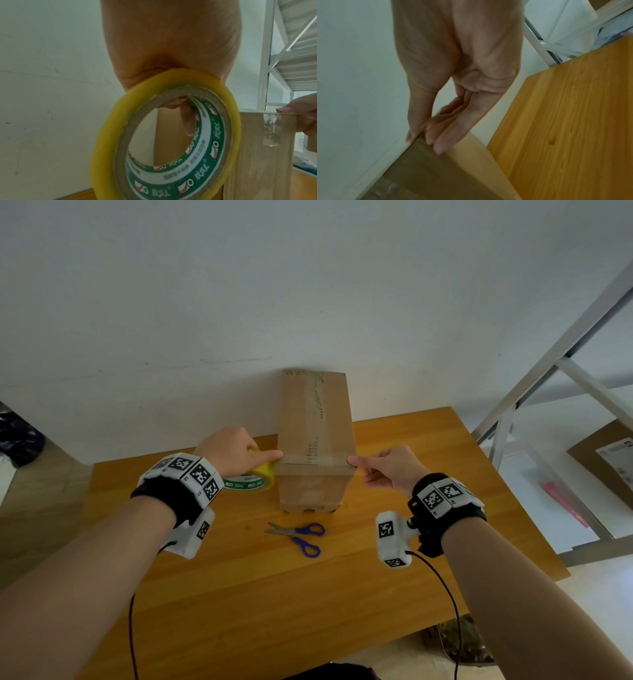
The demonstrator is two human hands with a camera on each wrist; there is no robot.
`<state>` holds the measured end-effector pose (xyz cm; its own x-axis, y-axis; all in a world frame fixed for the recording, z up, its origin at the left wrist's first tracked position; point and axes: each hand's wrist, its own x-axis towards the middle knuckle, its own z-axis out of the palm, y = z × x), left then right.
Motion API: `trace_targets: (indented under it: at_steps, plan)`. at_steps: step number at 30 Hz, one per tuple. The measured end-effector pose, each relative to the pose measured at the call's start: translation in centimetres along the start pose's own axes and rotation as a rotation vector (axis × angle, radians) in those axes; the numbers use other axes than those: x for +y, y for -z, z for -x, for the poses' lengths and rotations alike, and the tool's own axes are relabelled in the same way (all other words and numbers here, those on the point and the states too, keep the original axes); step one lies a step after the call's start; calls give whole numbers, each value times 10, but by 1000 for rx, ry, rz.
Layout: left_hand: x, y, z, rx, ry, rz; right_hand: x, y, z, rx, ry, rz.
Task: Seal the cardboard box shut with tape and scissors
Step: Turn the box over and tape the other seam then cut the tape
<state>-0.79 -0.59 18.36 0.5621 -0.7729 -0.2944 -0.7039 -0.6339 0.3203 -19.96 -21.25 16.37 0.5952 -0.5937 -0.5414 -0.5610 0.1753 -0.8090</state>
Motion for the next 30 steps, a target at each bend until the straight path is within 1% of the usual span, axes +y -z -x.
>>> trace_targets:
  at_steps: [7,11,16,24,25,26,28,29,30]
  plan:
    - [2,-1,-7,-8,40,-10,-2,0,0,7,0,35]
    - [2,1,-11,-58,86,24,-7,-1,1,15,-28,114]
    - [4,2,-13,-84,110,54,-20,-1,1,90,-33,400]
    - [2,1,-10,-57,115,48,-36,1,9,145,20,842]
    - [2,1,-10,-50,114,49,-37,0,10,160,72,877]
    - [3,2,-10,-51,116,52,-37,-1,12,186,157,896]
    - [5,2,-10,-62,124,48,-38,-13,16,237,385,901]
    - [5,2,-9,-67,129,45,-39,-23,20,224,503,926]
    - [5,2,-9,-70,131,48,-39,-35,24,161,604,985]
